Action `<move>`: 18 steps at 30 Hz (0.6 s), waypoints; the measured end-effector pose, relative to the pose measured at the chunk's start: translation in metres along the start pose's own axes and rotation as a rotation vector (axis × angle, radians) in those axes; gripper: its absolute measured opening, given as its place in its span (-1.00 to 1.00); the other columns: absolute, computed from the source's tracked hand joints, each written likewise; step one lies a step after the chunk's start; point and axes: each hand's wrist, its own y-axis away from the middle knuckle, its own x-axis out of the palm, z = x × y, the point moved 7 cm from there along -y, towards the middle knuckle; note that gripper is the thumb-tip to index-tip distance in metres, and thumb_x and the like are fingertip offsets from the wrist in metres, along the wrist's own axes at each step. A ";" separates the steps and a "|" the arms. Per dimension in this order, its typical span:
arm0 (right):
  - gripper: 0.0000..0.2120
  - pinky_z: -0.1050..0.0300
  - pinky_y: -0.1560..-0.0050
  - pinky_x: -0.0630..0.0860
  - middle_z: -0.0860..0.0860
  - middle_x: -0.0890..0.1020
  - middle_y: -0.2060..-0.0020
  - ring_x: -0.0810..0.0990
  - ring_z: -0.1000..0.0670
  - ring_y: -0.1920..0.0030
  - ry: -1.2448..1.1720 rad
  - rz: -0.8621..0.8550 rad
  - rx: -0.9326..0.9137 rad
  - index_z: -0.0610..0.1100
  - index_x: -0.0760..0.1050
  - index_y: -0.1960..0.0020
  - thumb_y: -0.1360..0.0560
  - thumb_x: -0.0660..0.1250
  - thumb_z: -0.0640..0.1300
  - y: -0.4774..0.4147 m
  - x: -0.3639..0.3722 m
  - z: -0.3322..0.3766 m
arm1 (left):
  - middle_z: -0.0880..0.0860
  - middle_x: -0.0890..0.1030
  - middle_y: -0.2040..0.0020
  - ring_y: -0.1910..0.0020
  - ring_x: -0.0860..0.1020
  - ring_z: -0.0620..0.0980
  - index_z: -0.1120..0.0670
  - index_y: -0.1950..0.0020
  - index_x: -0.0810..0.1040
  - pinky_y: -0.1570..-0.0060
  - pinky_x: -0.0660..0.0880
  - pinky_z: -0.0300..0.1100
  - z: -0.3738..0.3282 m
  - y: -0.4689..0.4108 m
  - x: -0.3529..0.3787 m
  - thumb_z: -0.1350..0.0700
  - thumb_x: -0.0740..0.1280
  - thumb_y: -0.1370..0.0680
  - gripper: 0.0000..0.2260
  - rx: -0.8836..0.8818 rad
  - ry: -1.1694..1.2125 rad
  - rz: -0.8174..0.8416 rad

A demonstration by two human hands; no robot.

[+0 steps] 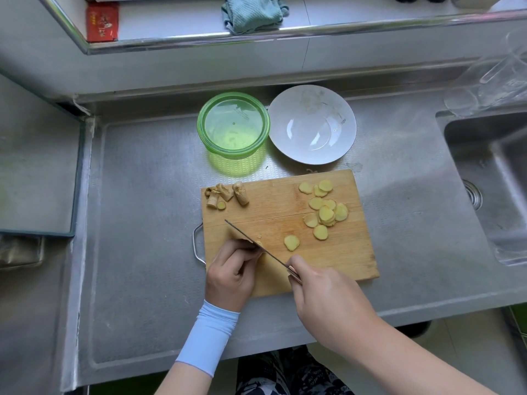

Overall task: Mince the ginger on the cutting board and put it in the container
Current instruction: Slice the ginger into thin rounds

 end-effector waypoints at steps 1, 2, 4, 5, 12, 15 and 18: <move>-0.95 0.02 0.38 0.32 0.01 0.49 0.39 0.46 -0.10 0.37 0.000 -0.002 0.002 0.05 0.28 0.00 -0.65 0.09 -0.04 0.001 0.000 -0.001 | 0.07 0.64 0.14 0.12 0.60 -0.07 0.24 0.24 0.64 0.09 0.50 -0.30 0.000 0.000 0.000 0.34 0.44 -0.46 -0.91 0.001 0.000 0.000; -0.96 0.01 0.38 0.34 0.01 0.49 0.40 0.46 -0.09 0.37 0.000 -0.005 0.003 0.05 0.28 -0.01 -0.64 0.10 -0.03 0.002 0.001 -0.002 | 0.07 0.64 0.14 0.12 0.59 -0.08 0.24 0.24 0.64 0.09 0.50 -0.32 -0.001 0.000 0.000 0.35 0.45 -0.45 -0.91 0.002 -0.002 0.000; -0.97 -0.01 0.36 0.38 0.00 0.51 0.39 0.47 -0.08 0.37 -0.009 -0.007 0.009 0.06 0.30 -0.03 -0.64 0.10 -0.03 0.004 0.003 -0.005 | 0.06 0.64 0.13 0.12 0.59 -0.09 0.24 0.24 0.64 0.11 0.50 -0.31 0.000 -0.001 0.000 0.35 0.45 -0.45 -0.92 -0.002 -0.005 0.004; -0.97 -0.01 0.36 0.38 0.01 0.50 0.39 0.47 -0.08 0.37 -0.012 -0.005 0.011 0.06 0.31 -0.04 -0.64 0.10 -0.03 0.003 0.004 -0.006 | 0.06 0.64 0.13 0.12 0.60 -0.08 0.24 0.24 0.64 0.11 0.51 -0.29 0.000 0.000 0.000 0.35 0.45 -0.45 -0.92 -0.007 -0.004 0.007; -0.93 -0.01 0.33 0.30 0.07 0.37 0.42 0.41 -0.12 0.31 -0.057 -0.015 -0.001 0.02 0.34 -0.07 -0.65 0.11 -0.03 -0.018 0.008 -0.009 | 0.06 0.63 0.11 0.10 0.61 -0.06 0.23 0.21 0.67 0.13 0.54 -0.21 0.001 0.000 0.001 0.41 0.47 -0.42 -0.90 -0.014 0.014 0.031; -0.93 -0.05 0.31 0.34 0.04 0.44 0.41 0.44 -0.12 0.32 -0.102 -0.043 -0.015 0.03 0.34 -0.03 -0.65 0.12 -0.01 -0.013 0.005 -0.011 | 0.07 0.63 0.10 0.11 0.60 -0.07 0.24 0.21 0.67 0.13 0.52 -0.28 0.000 0.000 0.001 0.38 0.47 -0.43 -0.93 -0.017 0.010 0.027; -0.95 0.02 0.35 0.30 0.08 0.42 0.41 0.38 -0.05 0.35 -0.081 -0.080 -0.055 0.08 0.35 -0.08 -0.64 0.14 -0.01 0.000 0.002 -0.007 | 0.08 0.63 0.12 0.16 0.59 -0.08 0.24 0.23 0.66 0.16 0.49 -0.36 0.000 0.001 0.000 0.33 0.48 -0.44 -0.94 -0.023 -0.016 0.011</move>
